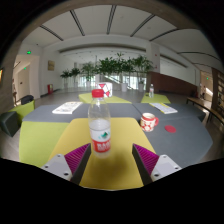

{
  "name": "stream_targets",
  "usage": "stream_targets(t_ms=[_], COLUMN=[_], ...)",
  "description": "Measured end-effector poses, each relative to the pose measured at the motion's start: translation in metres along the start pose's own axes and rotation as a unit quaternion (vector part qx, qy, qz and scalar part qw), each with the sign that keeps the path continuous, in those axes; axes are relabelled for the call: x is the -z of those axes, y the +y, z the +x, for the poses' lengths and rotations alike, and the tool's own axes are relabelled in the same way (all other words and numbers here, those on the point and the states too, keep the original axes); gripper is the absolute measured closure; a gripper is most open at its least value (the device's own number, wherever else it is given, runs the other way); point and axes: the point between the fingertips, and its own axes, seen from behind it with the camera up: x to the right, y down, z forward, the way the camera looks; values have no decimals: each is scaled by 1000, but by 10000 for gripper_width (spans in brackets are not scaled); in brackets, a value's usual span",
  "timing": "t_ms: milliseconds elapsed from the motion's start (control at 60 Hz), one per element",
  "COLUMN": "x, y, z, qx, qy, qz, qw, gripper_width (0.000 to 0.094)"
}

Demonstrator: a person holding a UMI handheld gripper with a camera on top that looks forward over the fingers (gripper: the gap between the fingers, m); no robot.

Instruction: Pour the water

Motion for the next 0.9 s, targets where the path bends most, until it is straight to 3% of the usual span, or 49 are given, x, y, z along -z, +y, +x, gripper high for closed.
stream_targets(t_ms=[117, 283, 333, 383, 533, 550, 567, 617, 767, 900], x=[-51, -106, -112, -117, -118, -120, -119, -119, -114, -103], y=[-10, -22, -23, -25, -30, -30, -30, -32, -39, -91], z=[-22, -28, -33, -38, -42, -42, -42, -43, -45, -56], qx=[5, 14, 16, 14, 31, 32, 34, 38, 30, -34], qy=[-11, -7, -13, -20, -17, -18, -20, -23, -41, -92], qz=[18, 45, 49, 57, 80, 82, 83, 88, 89, 116], qw=[1000, 999, 999, 998, 996, 996, 996, 995, 995, 988], gripper_width=[97, 199, 242, 396, 530, 509, 572, 601, 600, 599])
